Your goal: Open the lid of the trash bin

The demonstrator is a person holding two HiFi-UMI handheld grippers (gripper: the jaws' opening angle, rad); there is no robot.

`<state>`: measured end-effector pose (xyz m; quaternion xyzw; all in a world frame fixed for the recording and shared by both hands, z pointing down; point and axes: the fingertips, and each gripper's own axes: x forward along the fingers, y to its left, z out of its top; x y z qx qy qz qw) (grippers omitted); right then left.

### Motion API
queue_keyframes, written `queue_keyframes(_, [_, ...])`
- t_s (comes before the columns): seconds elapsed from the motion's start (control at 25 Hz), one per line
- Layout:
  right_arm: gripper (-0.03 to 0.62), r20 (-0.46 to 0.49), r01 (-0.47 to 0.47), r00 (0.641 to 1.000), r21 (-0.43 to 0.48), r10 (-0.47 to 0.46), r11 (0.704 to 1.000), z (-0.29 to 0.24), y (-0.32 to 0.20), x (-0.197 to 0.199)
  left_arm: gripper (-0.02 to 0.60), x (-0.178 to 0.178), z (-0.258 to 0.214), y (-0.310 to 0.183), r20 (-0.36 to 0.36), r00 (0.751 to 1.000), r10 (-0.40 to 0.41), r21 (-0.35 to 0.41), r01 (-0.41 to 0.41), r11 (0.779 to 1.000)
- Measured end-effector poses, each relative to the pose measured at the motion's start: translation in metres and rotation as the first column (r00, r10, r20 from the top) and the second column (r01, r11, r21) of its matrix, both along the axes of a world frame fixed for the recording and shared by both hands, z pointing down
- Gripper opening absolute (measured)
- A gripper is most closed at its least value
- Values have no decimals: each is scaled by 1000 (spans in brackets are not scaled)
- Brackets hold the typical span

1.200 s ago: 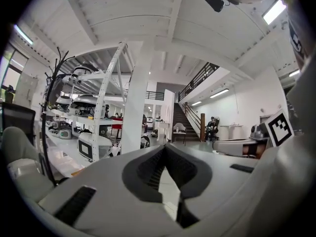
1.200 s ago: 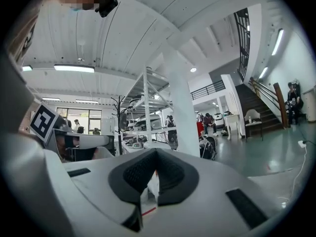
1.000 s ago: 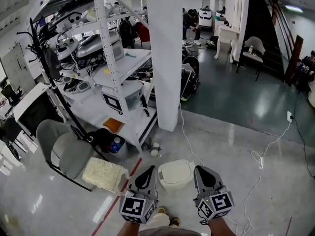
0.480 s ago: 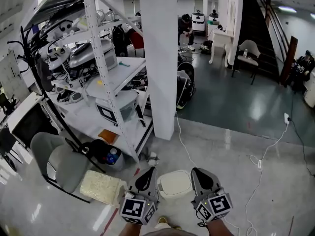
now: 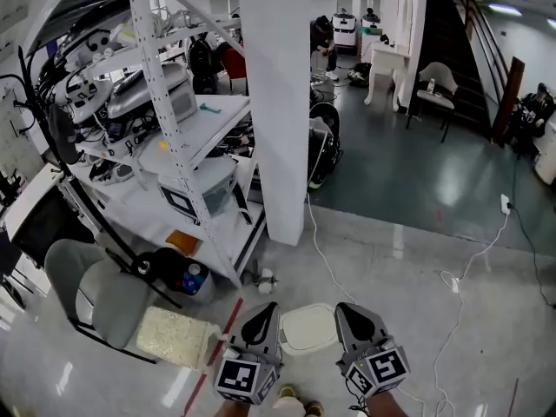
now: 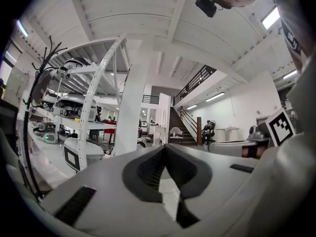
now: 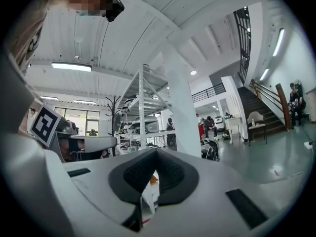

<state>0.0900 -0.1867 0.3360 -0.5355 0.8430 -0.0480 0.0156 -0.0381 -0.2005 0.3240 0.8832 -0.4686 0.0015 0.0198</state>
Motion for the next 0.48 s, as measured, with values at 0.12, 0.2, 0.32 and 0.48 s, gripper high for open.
queue_keyframes(0.12, [32,-9,24,1000,-9,-24,1000,6,-5,-3,-2,0,10,-7,1,1000,-5,-23,5,1000])
queue_keyframes(0.2, [32,-20,32,999,-16,-32,999,11,-8,-2,-2,0,16,-12,1,1000,-7,-31,7,999])
queue_keyframes(0.32, [32,-31,30,999,-25,-31,999,23,-15,0,-2,0,29,-21,2,1000,-13,-40,13,999])
queue_keyframes(0.48, [32,-49,21,999,-32,-22,999,44,-27,1,-2,-5,50,-32,1,1000,-30,-51,30,998])
